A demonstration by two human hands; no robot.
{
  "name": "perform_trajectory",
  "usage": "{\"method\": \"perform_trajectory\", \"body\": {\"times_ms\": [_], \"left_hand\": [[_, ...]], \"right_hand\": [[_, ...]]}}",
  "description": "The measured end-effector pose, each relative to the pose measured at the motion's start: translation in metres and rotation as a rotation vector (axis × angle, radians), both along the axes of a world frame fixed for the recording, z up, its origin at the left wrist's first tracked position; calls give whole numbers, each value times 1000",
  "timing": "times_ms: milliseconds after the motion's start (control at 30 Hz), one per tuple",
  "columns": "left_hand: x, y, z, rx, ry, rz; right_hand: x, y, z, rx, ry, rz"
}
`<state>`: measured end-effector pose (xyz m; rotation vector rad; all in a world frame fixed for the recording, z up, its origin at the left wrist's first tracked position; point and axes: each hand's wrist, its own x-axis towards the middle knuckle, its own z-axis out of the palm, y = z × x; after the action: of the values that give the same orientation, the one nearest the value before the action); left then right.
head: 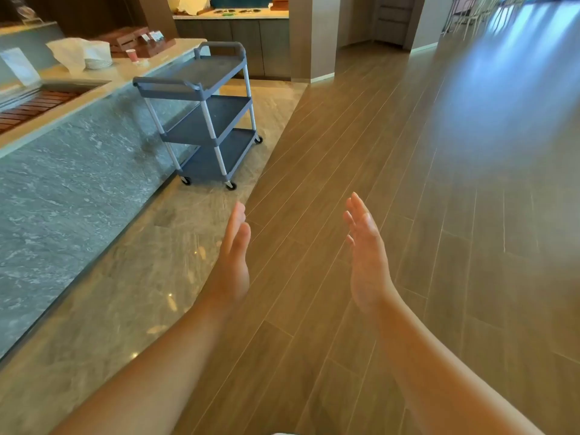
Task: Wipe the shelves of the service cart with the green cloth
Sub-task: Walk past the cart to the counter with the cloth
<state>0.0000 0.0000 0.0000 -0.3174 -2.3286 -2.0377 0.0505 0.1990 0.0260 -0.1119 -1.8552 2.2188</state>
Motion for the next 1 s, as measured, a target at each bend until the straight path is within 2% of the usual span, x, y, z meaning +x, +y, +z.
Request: {"method": "perform_trajectory", "body": {"times_ms": [400, 700, 1000], "left_hand": [[-71, 19, -1, 30, -26, 21], [-200, 21, 2, 95, -20, 19], [-337, 18, -4, 58, -40, -42]], "right_hand": [[-66, 15, -4, 12, -28, -4], [-189, 15, 5, 39, -25, -26], [-315, 9, 5, 44, -55, -84]]}}
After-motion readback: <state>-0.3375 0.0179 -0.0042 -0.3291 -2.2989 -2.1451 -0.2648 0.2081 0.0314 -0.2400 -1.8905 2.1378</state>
